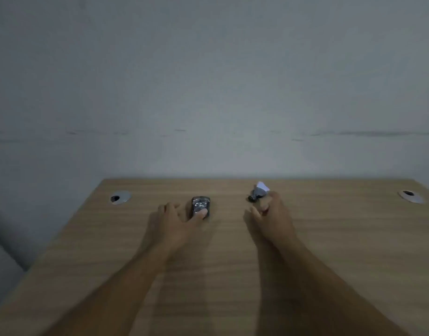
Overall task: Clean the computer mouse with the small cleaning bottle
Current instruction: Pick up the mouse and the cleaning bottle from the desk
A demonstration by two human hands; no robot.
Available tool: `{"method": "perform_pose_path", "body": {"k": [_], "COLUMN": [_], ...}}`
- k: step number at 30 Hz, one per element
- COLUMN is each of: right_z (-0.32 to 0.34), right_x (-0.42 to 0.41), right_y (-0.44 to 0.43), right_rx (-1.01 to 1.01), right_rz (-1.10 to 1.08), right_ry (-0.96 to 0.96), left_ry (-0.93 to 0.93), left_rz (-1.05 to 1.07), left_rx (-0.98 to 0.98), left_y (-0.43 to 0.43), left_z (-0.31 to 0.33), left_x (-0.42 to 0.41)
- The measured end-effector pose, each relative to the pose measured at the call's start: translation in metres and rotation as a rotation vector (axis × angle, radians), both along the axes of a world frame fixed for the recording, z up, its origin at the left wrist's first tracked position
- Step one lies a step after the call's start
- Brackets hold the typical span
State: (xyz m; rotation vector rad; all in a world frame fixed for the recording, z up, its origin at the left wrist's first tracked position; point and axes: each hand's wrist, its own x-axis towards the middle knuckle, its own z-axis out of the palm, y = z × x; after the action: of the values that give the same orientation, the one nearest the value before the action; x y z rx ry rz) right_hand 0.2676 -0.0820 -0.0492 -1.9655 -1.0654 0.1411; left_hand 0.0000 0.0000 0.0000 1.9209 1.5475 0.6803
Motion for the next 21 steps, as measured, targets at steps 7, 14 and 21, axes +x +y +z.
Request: {"method": "perform_pose_path", "body": {"k": [7, 14, 21], "right_z": [0.0, 0.009, 0.007], "right_x": [0.013, 0.019, 0.017], "right_y": [0.03, 0.053, 0.053], "right_rx": [-0.102, -0.282, -0.185], "right_rz": [-0.043, -0.067, -0.116], "right_ry": [-0.134, -0.336, -0.307], "left_ry": [0.21, 0.264, 0.257], "left_rz": [0.08, 0.034, 0.049], "left_rx": [0.153, 0.183, 0.208], "left_y": [0.008, 0.028, 0.026], "left_z": [-0.023, -0.029, -0.028], "left_x": [0.027, 0.039, 0.037]}}
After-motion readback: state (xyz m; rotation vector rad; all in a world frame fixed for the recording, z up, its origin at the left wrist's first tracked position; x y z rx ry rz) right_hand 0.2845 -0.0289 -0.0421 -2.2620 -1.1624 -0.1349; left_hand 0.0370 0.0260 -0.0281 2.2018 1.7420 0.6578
